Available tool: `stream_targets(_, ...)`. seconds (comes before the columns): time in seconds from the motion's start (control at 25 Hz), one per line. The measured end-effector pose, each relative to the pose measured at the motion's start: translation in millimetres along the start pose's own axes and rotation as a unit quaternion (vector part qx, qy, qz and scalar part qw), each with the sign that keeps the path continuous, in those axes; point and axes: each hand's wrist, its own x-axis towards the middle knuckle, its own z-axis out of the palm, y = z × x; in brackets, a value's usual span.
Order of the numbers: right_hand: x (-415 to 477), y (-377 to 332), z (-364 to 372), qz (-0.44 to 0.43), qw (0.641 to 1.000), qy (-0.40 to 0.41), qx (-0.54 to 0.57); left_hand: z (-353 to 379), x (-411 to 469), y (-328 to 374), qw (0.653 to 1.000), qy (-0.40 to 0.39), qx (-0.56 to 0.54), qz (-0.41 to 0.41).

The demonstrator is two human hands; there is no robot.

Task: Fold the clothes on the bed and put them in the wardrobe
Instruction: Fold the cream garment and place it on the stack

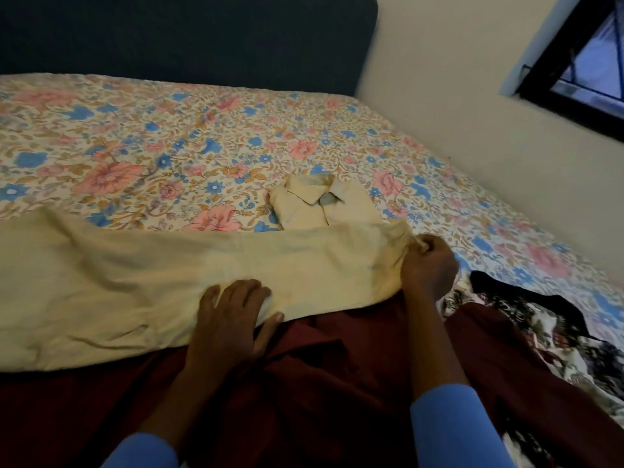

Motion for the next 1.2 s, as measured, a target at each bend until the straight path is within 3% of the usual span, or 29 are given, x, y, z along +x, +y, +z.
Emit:
stream_targets(0.08,26,14,7,0.017,1.000,0.022,-0.002,3,-3,-4,0.999,0.029,0.005,0.011)
stream_targets(0.24,41,40,31,0.099,0.983,-0.146,-0.045,9,3,-3,0.998,0.008,0.059,0.020)
stream_targets(0.4,63,30,36,0.123,0.964,-0.222,-0.074,7,-3,1,0.996,0.006,0.073,0.043)
stream_targets(0.56,68,39,14,0.127,0.984,-0.106,0.070,-25,44,15,0.998,0.006,-0.042,-0.049)
stream_targets(0.68,70,44,18,0.111,0.968,-0.203,0.096,-22,113,19,0.993,0.004,-0.100,-0.064)
stream_targets(0.76,65,41,28,0.096,0.961,-0.258,0.036,-6,155,15,0.986,-0.064,-0.119,-0.102)
stream_targets(0.84,56,47,39,0.035,0.966,-0.237,-0.093,12,180,10,0.983,-0.129,-0.078,-0.106)
stream_targets(1.0,45,63,44,-0.005,0.987,-0.145,-0.071,15,194,12,0.990,0.004,-0.095,-0.108)
stream_targets(1.08,54,63,41,0.010,0.986,-0.151,-0.070,5,175,27,0.983,0.004,-0.150,-0.110)
stream_targets(1.2,72,68,42,0.034,0.977,-0.194,-0.087,-2,121,62,0.989,0.006,-0.151,0.009)
